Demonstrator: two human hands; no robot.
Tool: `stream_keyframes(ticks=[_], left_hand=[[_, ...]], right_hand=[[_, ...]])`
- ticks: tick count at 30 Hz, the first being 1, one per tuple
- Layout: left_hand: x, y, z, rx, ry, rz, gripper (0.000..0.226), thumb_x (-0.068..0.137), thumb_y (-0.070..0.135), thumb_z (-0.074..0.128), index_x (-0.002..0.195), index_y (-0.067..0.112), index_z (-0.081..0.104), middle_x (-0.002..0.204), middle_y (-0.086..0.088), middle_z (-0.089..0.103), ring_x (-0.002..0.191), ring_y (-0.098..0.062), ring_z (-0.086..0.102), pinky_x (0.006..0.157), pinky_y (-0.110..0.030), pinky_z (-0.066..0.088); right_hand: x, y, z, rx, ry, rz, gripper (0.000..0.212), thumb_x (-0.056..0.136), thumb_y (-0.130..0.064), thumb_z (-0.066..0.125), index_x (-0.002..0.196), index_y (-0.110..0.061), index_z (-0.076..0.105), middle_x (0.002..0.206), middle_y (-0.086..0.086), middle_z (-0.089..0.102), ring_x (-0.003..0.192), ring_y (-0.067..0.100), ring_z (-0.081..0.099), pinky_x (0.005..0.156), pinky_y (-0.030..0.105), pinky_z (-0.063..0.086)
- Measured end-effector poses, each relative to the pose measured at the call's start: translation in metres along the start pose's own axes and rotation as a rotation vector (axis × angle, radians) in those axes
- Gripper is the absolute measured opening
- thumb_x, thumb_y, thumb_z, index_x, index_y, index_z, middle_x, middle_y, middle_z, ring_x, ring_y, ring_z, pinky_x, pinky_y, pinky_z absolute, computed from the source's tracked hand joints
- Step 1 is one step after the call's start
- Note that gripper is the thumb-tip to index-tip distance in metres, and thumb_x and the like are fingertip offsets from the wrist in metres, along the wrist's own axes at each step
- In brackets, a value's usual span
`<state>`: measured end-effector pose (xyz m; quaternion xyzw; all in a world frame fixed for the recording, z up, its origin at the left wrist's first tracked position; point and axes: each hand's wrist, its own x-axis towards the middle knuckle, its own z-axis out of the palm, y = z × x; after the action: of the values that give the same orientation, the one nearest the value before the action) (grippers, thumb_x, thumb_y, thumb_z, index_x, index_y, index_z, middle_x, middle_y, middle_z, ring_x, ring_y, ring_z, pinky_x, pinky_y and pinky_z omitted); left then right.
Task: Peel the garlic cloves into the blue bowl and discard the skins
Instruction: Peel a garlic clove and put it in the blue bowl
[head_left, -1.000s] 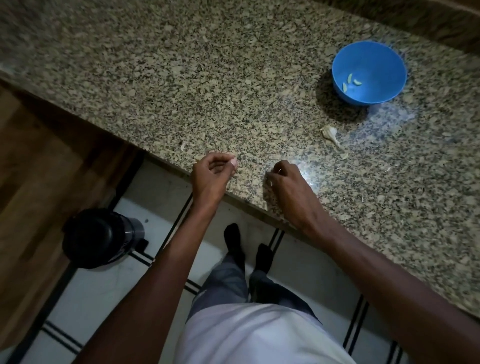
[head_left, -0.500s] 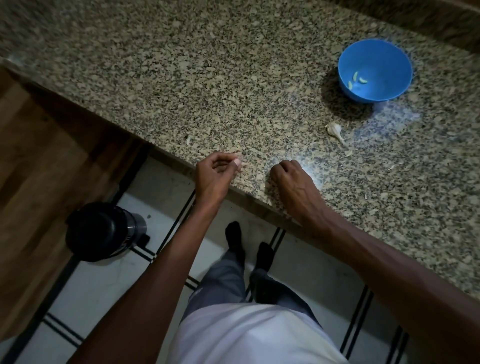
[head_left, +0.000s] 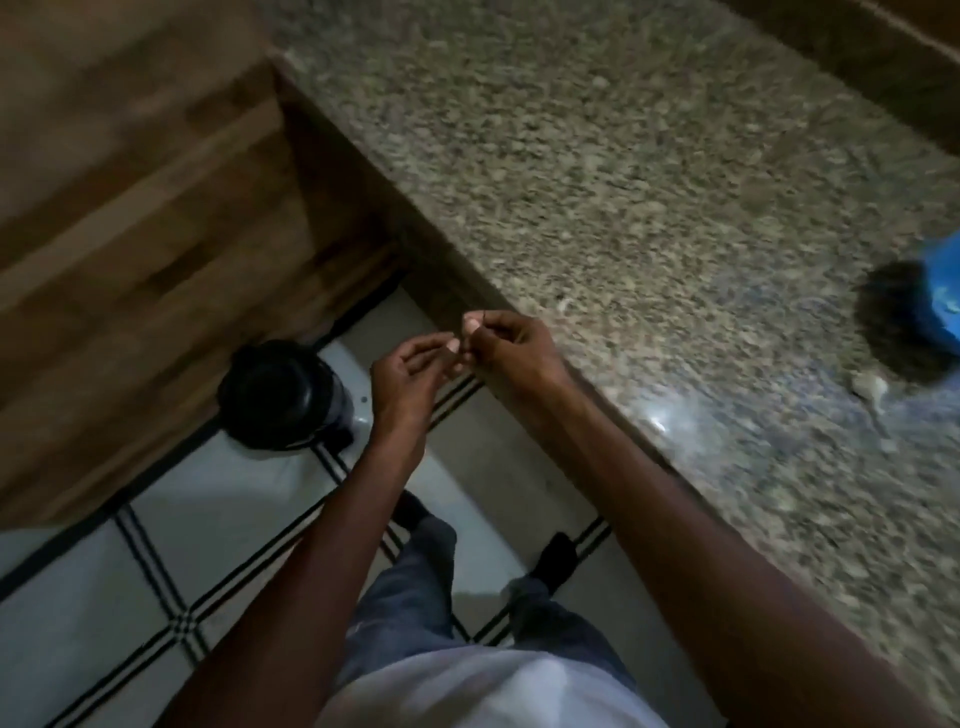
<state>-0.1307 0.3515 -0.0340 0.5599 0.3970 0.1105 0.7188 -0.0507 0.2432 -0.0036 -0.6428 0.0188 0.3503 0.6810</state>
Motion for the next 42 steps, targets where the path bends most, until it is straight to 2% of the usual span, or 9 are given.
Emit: stream_keyframes(ticks=[3,7,10,15,21,24,33,39,42], left_hand=[[0.027,0.011,-0.079,-0.064,0.135,-0.003,0.016,0.092,0.005,0.074,0.108,0.005,0.073,0.100,-0.016,0.078,0.093,-0.023,0.077,0.082,-0.025,0.059],[0.063,0.016,-0.183,-0.115,0.289,-0.023,0.023,0.093,0.002,0.072,0.114,-0.006,0.071,0.098,-0.013,0.077,0.088,-0.021,0.076,0.081,-0.025,0.061],[0.084,0.014,-0.239,-0.116,0.380,-0.053,0.013,0.093,0.004,0.074,0.105,0.001,0.074,0.095,-0.010,0.078,0.091,-0.024,0.076,0.089,-0.034,0.062],[0.102,0.005,-0.305,-0.206,0.513,-0.042,0.011,0.088,-0.002,0.076,0.095,0.007,0.075,0.105,-0.022,0.076,0.100,-0.034,0.074,0.093,-0.038,0.061],[0.102,-0.007,-0.353,-0.267,0.578,-0.066,0.020,0.090,-0.002,0.074,0.110,-0.004,0.071,0.099,-0.014,0.077,0.087,-0.018,0.076,0.081,-0.023,0.061],[0.109,-0.012,-0.375,-0.274,0.590,-0.070,0.018,0.091,-0.002,0.074,0.109,-0.002,0.072,0.099,-0.014,0.077,0.090,-0.022,0.077,0.082,-0.027,0.061],[0.153,-0.044,-0.416,-0.312,0.619,-0.113,0.021,0.089,-0.001,0.075,0.109,-0.005,0.071,0.102,-0.020,0.077,0.096,-0.029,0.076,0.086,-0.031,0.062],[0.181,-0.105,-0.432,-0.387,0.654,-0.184,0.024,0.089,-0.003,0.074,0.111,-0.011,0.070,0.103,-0.024,0.076,0.090,-0.025,0.076,0.081,-0.026,0.061],[0.196,-0.135,-0.435,-0.422,0.640,-0.220,0.022,0.090,-0.002,0.073,0.111,-0.011,0.070,0.101,-0.023,0.076,0.085,-0.022,0.075,0.080,-0.026,0.061]], right_hand=[[0.022,0.006,0.079,0.050,-0.105,0.078,0.009,0.104,-0.007,0.060,0.109,-0.004,0.068,0.087,0.008,0.070,0.074,0.012,0.069,0.076,0.023,0.060],[0.056,0.027,0.179,-0.001,-0.208,0.177,0.009,0.105,-0.005,0.058,0.107,-0.004,0.066,0.085,0.007,0.067,0.076,0.012,0.064,0.079,0.023,0.058],[0.078,0.044,0.236,-0.055,-0.237,0.206,0.017,0.105,-0.001,0.055,0.094,-0.009,0.066,0.079,0.005,0.065,0.068,0.008,0.063,0.075,0.022,0.056],[0.108,0.072,0.297,-0.126,-0.288,0.246,0.016,0.104,-0.003,0.058,0.093,-0.010,0.068,0.075,0.000,0.069,0.065,0.008,0.065,0.068,0.021,0.057],[0.132,0.097,0.341,-0.284,-0.311,0.266,0.014,0.103,-0.007,0.060,0.096,-0.012,0.071,0.092,0.007,0.070,0.081,0.015,0.066,0.079,0.028,0.057],[0.145,0.112,0.357,-0.308,-0.331,0.281,0.009,0.103,-0.010,0.061,0.103,-0.008,0.070,0.095,0.010,0.070,0.087,0.020,0.065,0.082,0.031,0.058],[0.180,0.165,0.404,-0.380,-0.323,0.331,0.011,0.103,-0.014,0.062,0.103,-0.006,0.070,0.089,0.006,0.070,0.084,0.017,0.066,0.090,0.036,0.058],[0.211,0.227,0.418,-0.329,-0.278,0.409,0.028,0.101,-0.010,0.065,0.123,0.008,0.064,0.102,0.013,0.068,0.082,0.014,0.065,0.074,0.025,0.057],[0.226,0.255,0.421,-0.298,-0.276,0.418,0.021,0.102,-0.004,0.062,0.118,0.009,0.064,0.089,0.009,0.065,0.068,0.010,0.062,0.068,0.023,0.057]])
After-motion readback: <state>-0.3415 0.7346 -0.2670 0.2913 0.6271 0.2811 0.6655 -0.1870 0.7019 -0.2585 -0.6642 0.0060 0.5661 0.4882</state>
